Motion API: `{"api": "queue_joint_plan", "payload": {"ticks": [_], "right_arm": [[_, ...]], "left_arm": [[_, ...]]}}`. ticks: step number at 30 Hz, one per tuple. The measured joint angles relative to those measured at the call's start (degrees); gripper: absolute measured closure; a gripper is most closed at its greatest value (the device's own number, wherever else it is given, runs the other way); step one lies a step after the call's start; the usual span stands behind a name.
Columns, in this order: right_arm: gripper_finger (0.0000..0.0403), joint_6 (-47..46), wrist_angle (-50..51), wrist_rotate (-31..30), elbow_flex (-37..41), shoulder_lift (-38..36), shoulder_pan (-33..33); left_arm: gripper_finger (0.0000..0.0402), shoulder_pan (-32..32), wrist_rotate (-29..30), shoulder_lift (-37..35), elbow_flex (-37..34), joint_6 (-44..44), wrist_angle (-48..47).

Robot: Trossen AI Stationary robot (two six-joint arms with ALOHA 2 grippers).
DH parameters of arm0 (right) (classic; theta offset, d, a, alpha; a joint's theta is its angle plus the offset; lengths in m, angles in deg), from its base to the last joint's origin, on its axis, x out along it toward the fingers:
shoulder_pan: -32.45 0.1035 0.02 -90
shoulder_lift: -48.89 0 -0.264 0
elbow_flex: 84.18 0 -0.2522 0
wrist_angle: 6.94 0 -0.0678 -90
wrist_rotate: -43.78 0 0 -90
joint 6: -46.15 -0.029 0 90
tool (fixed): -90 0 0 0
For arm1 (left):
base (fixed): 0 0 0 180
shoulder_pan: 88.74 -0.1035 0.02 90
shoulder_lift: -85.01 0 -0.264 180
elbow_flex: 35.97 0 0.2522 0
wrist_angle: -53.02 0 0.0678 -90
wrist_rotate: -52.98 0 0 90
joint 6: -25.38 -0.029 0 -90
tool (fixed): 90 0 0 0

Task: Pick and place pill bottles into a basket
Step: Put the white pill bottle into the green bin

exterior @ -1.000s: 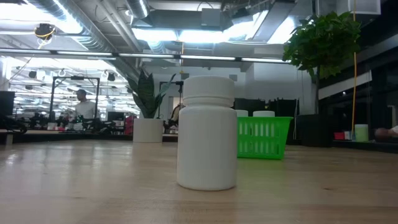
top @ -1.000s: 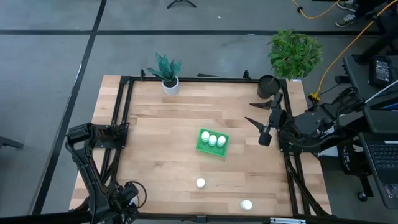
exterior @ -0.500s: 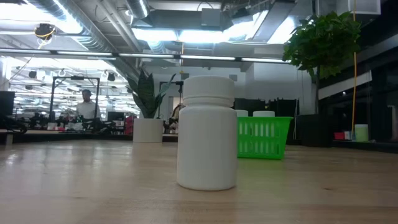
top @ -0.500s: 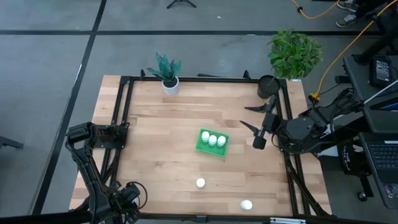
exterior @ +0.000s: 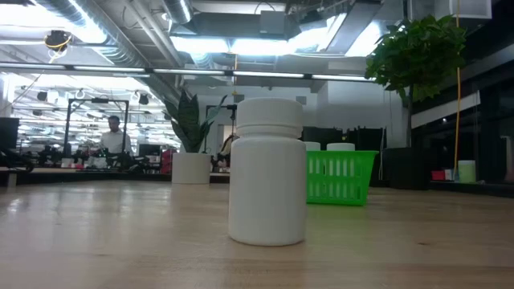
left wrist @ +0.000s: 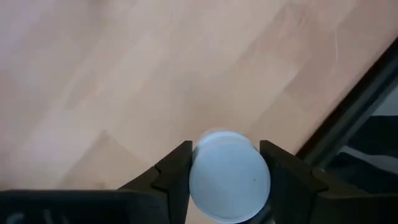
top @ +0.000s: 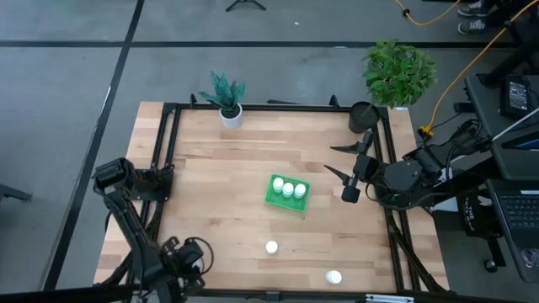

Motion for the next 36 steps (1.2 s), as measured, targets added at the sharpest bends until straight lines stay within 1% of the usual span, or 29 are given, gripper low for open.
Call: {"api": "queue_joint_plan", "payload": {"ticks": [7,16,20,23,26,30,36], "right_arm": [[0.0156,-0.02,1.76,0.79,0.00,0.00,0.02],[0.0156,-1.62,3.49,0.83,0.00,0.00,0.02],[0.0156,-1.77,5.87,2.10,0.00,-0.10,0.02],[0.0156,-2.55,8.17,2.19,0.00,-0.61,0.02],[0.0156,-3.60,10.32,2.19,0.00,-1.52,0.02],[0.0156,-3.35,11.65,2.16,0.00,-3.39,0.01],[0.0156,-3.35,15.32,2.16,0.00,-7.13,0.02]], "left_arm": [[0.0245,-8.00,1.18,-2.82,0.00,-13.83,-0.07],[0.0245,-21.22,3.91,-7.80,0.00,-35.43,1.00],[0.0245,-28.98,5.89,-9.98,0.00,-47.32,7.25],[0.0245,-34.94,5.73,-11.09,0.02,-57.74,16.32],[0.0245,-40.55,2.84,-11.49,0.09,-67.17,25.88],[0.0245,-47.09,-2.59,-10.93,0.14,-73.39,32.64],[0.0245,-52.88,-8.51,-8.12,0.13,-76.46,33.26]]}}
